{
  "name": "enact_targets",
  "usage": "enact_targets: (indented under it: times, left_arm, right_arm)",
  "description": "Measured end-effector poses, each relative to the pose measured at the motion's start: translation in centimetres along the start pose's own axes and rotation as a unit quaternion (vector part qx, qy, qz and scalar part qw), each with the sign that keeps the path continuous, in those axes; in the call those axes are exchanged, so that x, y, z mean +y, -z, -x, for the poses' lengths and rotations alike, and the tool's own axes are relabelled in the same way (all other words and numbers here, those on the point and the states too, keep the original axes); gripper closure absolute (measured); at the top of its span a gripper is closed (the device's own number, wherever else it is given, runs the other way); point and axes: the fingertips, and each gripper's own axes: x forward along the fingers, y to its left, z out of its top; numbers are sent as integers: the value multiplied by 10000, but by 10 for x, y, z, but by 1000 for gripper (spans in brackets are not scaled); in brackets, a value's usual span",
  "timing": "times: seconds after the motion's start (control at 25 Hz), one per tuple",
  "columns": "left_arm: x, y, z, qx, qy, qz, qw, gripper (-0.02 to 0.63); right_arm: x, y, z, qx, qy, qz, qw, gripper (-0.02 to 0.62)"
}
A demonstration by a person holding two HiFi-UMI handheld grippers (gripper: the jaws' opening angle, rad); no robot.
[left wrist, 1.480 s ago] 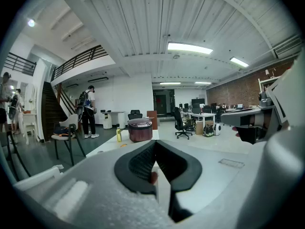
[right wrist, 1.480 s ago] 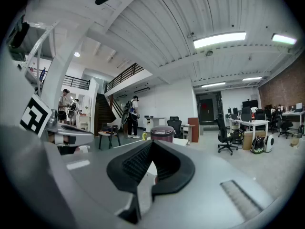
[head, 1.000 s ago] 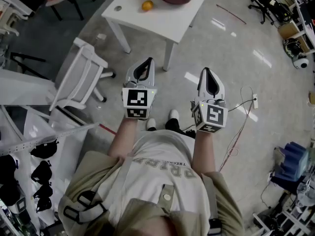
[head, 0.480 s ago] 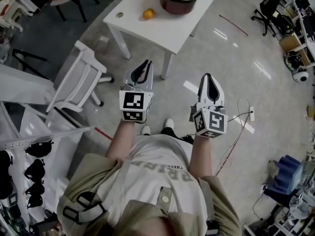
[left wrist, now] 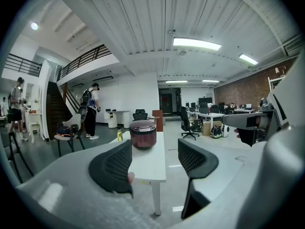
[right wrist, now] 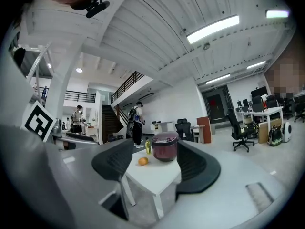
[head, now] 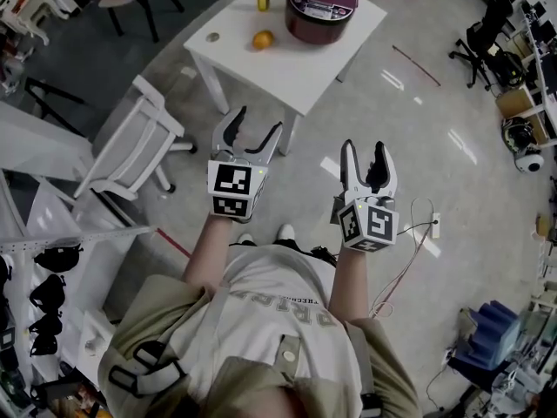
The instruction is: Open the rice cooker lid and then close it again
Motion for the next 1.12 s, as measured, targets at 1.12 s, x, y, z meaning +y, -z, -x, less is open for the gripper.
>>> enact_targets:
  times: [1.12]
  left_arm:
    - [40, -5, -109, 256, -286, -196, 9991, 295]
  right_arm:
    - [-48, 12, -117, 216, -226, -82, 9995, 325]
